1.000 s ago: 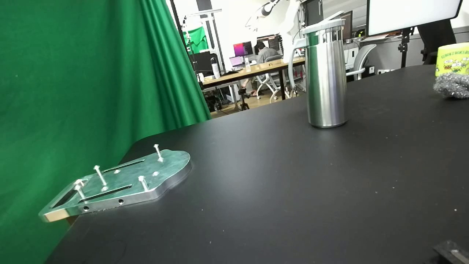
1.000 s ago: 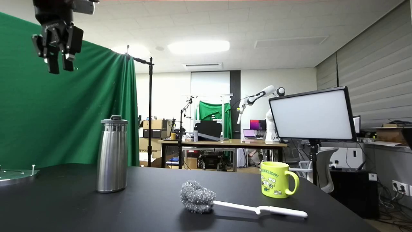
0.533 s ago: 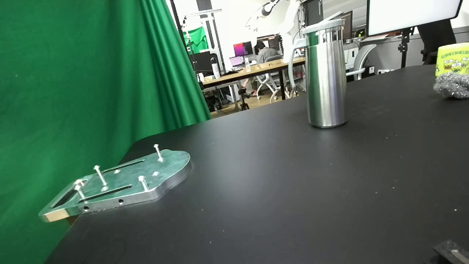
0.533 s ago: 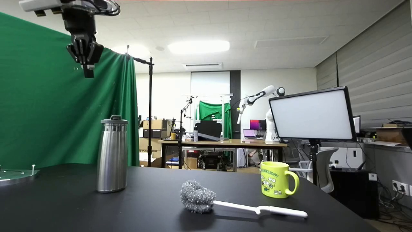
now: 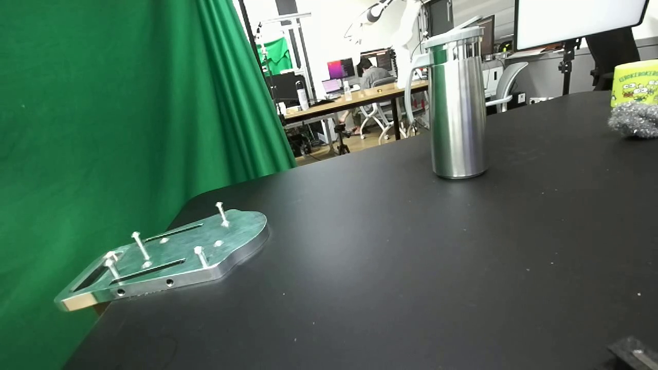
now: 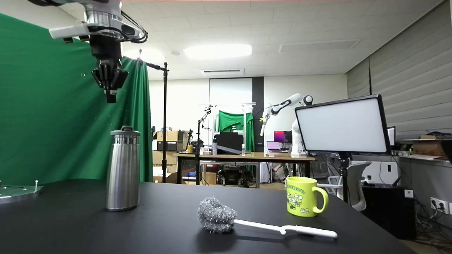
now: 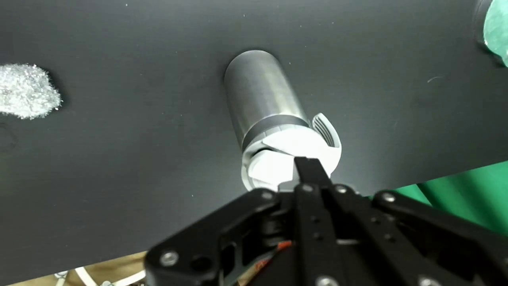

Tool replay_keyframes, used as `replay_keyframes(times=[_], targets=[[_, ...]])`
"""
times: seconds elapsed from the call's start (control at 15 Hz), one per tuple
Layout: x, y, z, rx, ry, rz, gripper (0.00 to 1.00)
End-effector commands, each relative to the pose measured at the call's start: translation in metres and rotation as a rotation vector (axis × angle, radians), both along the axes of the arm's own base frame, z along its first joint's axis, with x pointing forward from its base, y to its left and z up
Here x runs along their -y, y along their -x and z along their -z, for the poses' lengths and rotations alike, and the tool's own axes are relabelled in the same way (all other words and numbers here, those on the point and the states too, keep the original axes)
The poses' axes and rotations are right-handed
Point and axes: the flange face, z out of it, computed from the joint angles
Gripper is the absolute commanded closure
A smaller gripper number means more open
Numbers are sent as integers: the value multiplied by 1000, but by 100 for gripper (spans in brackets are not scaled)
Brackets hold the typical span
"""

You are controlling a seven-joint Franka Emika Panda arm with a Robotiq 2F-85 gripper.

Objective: Push down on the small lid on top of the silver cup.

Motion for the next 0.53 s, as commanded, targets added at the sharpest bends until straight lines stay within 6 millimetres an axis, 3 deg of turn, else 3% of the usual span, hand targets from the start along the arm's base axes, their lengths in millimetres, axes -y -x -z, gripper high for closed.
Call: replay_keyframes(times=[0.0, 0.47], targets=[[2, -39, -14, -99, 42, 15, 100], [-1, -87, -41, -202, 146, -24, 100]])
